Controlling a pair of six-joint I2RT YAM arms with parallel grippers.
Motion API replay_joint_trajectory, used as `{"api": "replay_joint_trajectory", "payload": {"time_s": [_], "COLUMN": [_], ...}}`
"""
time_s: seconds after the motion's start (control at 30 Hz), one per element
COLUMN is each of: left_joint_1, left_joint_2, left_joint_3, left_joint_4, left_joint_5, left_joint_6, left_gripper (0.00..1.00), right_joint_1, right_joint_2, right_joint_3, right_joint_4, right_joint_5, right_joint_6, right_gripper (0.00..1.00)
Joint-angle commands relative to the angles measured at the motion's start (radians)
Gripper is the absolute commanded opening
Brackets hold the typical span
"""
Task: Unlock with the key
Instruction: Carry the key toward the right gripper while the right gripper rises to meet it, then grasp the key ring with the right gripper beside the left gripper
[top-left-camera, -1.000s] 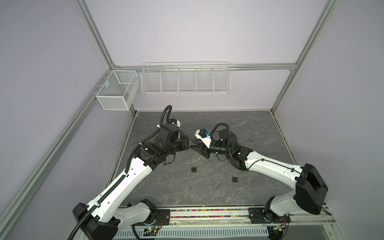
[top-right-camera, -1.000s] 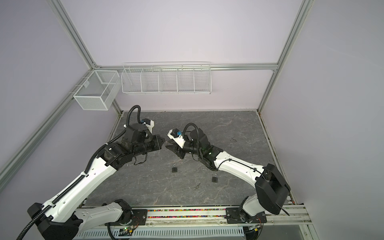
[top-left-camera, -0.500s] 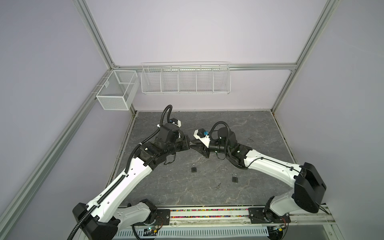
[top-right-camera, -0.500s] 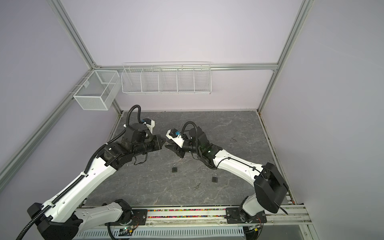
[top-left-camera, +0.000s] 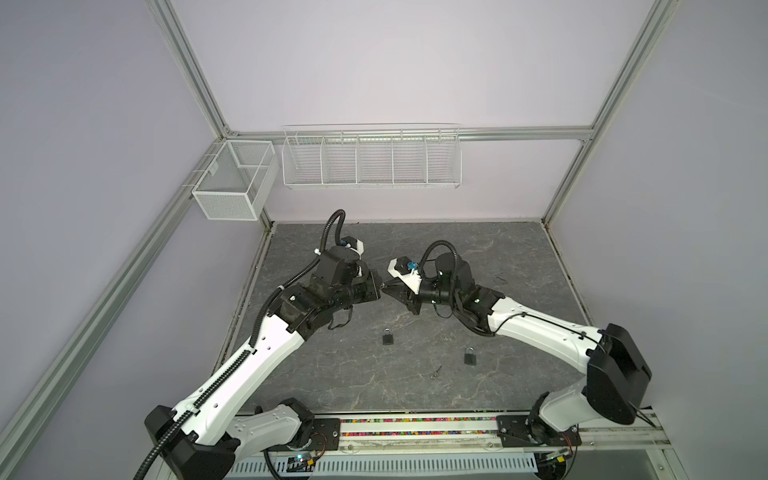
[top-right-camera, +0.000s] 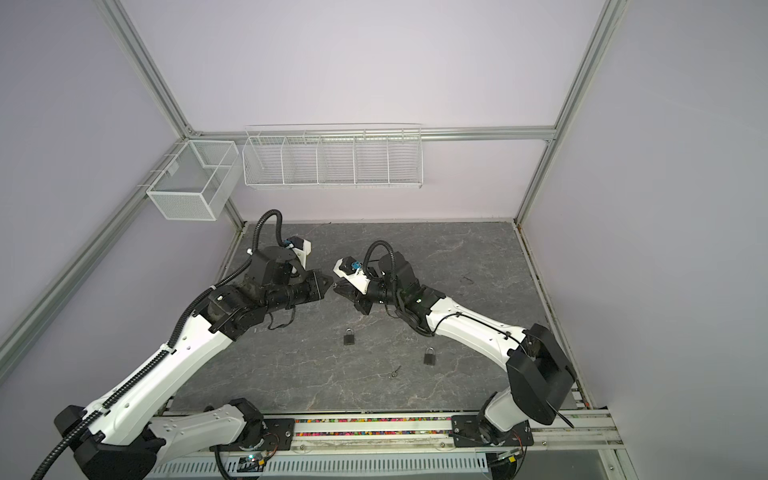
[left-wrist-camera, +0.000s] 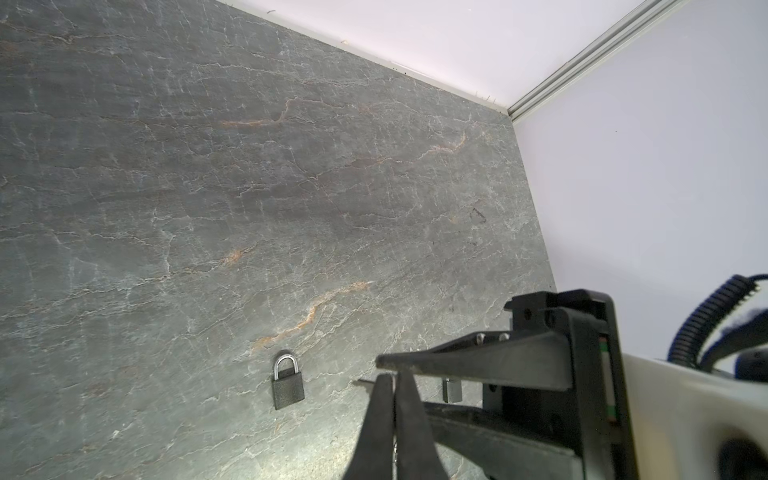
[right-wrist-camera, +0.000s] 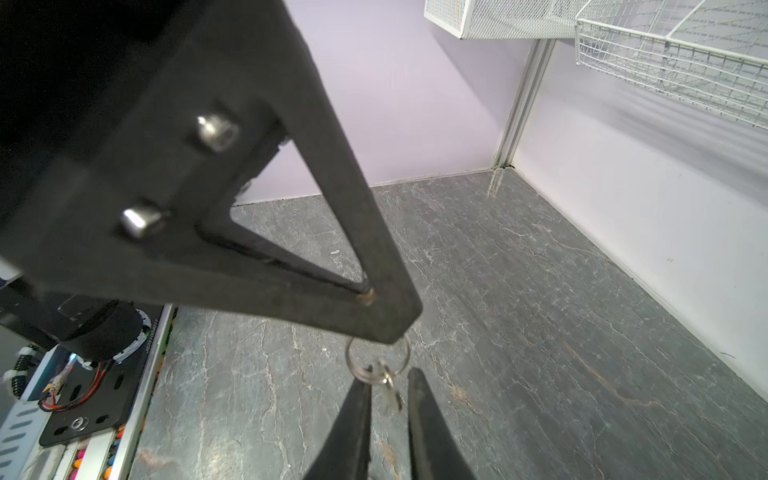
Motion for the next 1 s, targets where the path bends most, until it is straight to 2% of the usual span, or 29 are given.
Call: {"api": "replay_joint_trajectory", "payload": {"time_s": [0.0,0.37,0.7,0.9,0.93,0.97], "left_joint_1": [-0.008,-0.009,-0.008,-0.005,-0.003,-0.001], "left_joint_2": [-0.010,-0.007,-0.015,-0.083,-0.091,-0.098], "left_joint_3": [0.038,0.041,0.058,0.050,0.057,0.064], "left_joint_4": [-0.007,-0.005,0.009,0.059,0.051,0.040], "left_joint_5": [0.011,0.010,0.016,-0.038,-0.048,-0.059], "left_joint_6": [0.004,0.006,0.013,-0.014,-0.016,-0.019], "left_gripper": [0.00,0.00,0.02,0.53,0.58,0.59], "right_joint_1": [-0.006,-0.006,-0.013,-0.040,-0.042,-0.040], "right_joint_2": [0.014,0.007,-0.018,-0.071,-0.076,-0.082], "right_joint_3": [0.029,0.041,0.026,-0.020,-0.020,-0.024], "right_joint_4": [-0.003,-0.026,-0.007,0.044,0.044,0.051], "right_joint_5": [-0.017,-0.030,0.004,0.064,0.071,0.083], "right_joint_6": [-0.030,-0.042,-0.043,-0.073,-0.086,-0.100], "right_gripper": [0.18,0.06,0.06,0.06,0.06,0.06]}}
